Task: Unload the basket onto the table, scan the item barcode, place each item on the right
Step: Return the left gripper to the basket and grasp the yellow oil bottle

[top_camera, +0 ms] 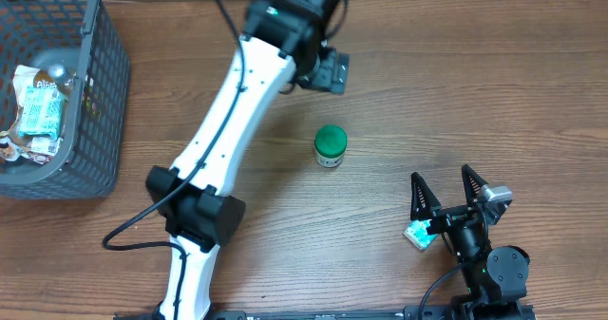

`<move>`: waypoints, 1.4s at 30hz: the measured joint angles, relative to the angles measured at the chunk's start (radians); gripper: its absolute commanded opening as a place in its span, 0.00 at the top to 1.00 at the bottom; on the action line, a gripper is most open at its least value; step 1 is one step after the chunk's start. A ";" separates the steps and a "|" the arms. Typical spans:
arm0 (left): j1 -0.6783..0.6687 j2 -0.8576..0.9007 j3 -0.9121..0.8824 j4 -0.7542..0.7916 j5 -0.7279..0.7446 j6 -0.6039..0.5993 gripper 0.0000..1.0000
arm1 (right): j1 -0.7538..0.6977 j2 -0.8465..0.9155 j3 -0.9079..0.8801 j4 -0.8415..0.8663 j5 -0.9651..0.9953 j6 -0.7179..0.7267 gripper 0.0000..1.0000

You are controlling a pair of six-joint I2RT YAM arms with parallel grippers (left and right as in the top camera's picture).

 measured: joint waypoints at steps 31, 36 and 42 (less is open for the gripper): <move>0.962 -0.002 0.515 -0.045 -0.072 0.196 0.00 | 0.000 0.000 0.000 0.000 0.000 0.000 0.00; 1.015 -0.002 0.321 -0.017 -0.023 0.256 0.00 | 0.000 0.000 0.000 0.000 0.000 0.000 0.00; 1.029 0.000 0.057 0.092 0.065 0.376 0.00 | 0.000 0.000 0.000 0.000 0.000 0.000 0.00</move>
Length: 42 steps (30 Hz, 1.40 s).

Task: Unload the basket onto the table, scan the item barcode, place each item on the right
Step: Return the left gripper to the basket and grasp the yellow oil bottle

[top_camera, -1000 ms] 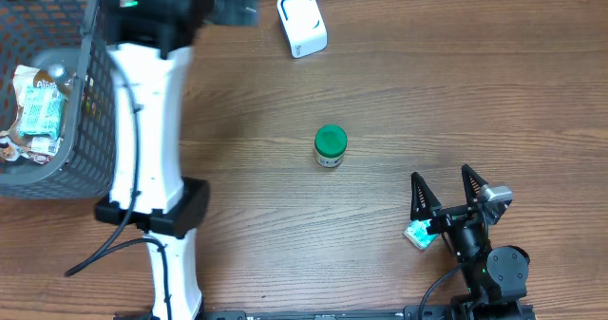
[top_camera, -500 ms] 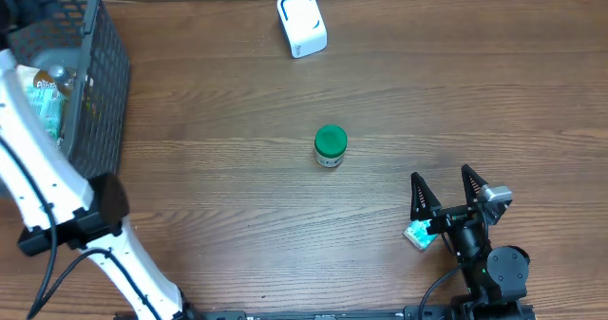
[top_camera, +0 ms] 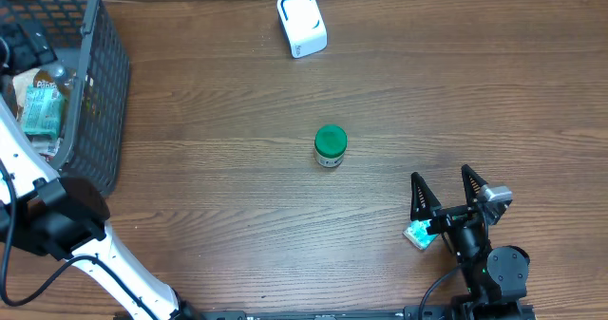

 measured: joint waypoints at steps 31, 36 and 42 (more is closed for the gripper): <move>0.003 0.002 -0.525 0.378 0.135 0.208 0.67 | 0.000 0.000 0.000 -0.001 0.000 0.000 0.00; 0.003 0.002 -0.516 0.359 0.134 0.196 0.69 | 0.000 0.000 0.000 0.000 0.000 0.001 0.00; 0.003 -0.035 -0.510 0.349 0.094 0.135 0.69 | 0.000 0.000 0.000 0.000 0.000 0.000 0.00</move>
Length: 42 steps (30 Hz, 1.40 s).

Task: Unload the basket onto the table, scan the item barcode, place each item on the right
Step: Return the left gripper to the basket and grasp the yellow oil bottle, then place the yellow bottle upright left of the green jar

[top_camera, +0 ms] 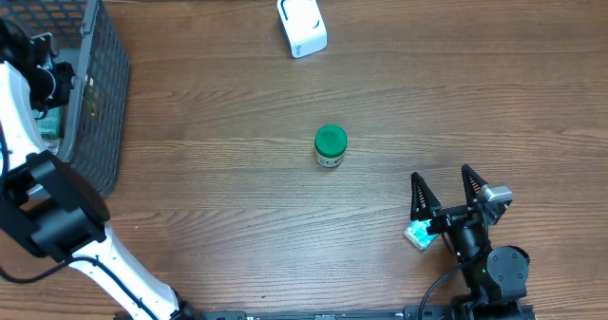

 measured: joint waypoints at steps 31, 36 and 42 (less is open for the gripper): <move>-0.403 -0.715 0.041 -0.322 0.037 -0.298 0.75 | 0.000 0.000 0.000 0.000 0.000 0.001 0.00; -0.506 -0.649 0.041 -0.400 0.017 -0.298 0.72 | 0.000 0.000 0.000 0.000 0.000 0.000 0.00; -0.643 -0.539 0.030 -0.437 -0.010 -0.298 0.70 | 0.000 0.000 0.000 0.000 0.000 0.000 0.00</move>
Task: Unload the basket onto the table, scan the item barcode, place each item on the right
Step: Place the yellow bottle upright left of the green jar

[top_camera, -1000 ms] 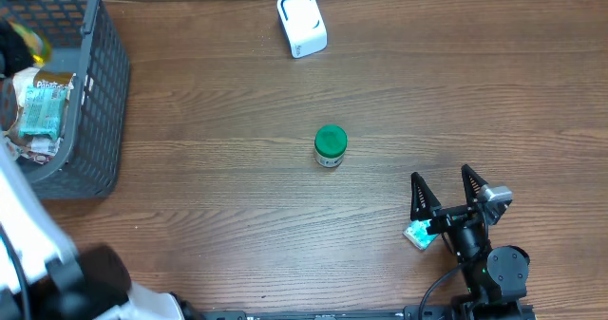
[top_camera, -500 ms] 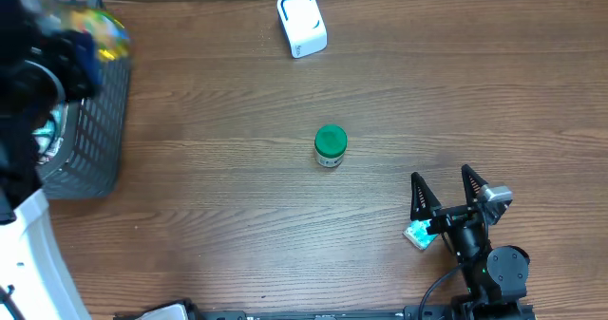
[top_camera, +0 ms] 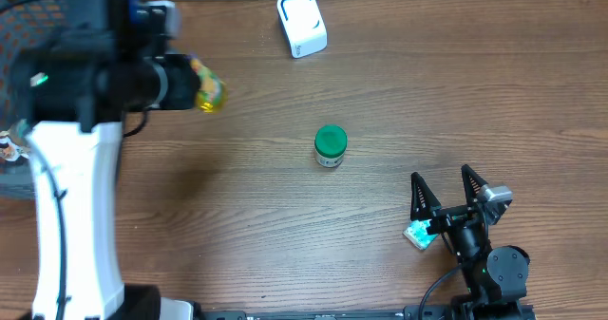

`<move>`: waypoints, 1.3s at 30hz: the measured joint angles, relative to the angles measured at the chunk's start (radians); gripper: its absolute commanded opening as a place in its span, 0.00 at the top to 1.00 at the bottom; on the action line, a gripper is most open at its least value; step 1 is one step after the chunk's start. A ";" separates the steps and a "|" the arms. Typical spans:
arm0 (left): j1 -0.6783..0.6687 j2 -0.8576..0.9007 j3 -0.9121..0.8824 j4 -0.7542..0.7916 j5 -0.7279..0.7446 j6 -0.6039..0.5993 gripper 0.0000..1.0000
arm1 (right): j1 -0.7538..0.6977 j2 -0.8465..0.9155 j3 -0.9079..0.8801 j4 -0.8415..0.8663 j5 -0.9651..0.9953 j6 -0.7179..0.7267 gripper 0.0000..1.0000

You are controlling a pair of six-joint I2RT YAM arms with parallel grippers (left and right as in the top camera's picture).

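My left gripper [top_camera: 195, 83] hangs high above the table's left side, right of the basket, shut on a small yellow packet [top_camera: 208, 89] that sticks out to its right. The arm looms large and blurred in the overhead view. A white scanner with a blue outline [top_camera: 302, 23] stands at the back centre, well to the right of the packet. My right gripper [top_camera: 440, 173] rests open at the front right, holding nothing.
A green-lidded jar [top_camera: 330, 145] stands mid-table. A small teal and white item [top_camera: 416, 233] lies beside the right arm's base. The grey wire basket [top_camera: 8, 159] at the left is almost wholly hidden behind the left arm.
My left gripper was down in the basket at the far left. Now it is raised and further right, out of the basket, shut on a yellow packet. The right arm has not moved.
My left arm first reached over the back of the table, hiding the scanner. Then it stood at the basket, with the scanner showing at the back centre. Then its gripper was down among the basket's items. Now it holds a yellow packet out of the basket.
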 measured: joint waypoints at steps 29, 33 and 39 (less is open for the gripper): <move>-0.436 0.087 -0.770 0.632 -0.300 -0.314 0.65 | 0.000 0.000 0.000 -0.001 0.000 0.000 0.00; -0.437 0.087 -0.781 0.634 -0.299 -0.320 0.64 | 0.000 0.000 0.000 0.000 0.000 0.000 0.00; -0.437 0.088 -0.804 0.646 -0.298 -0.333 0.61 | 0.000 0.000 0.000 0.000 0.000 0.000 0.00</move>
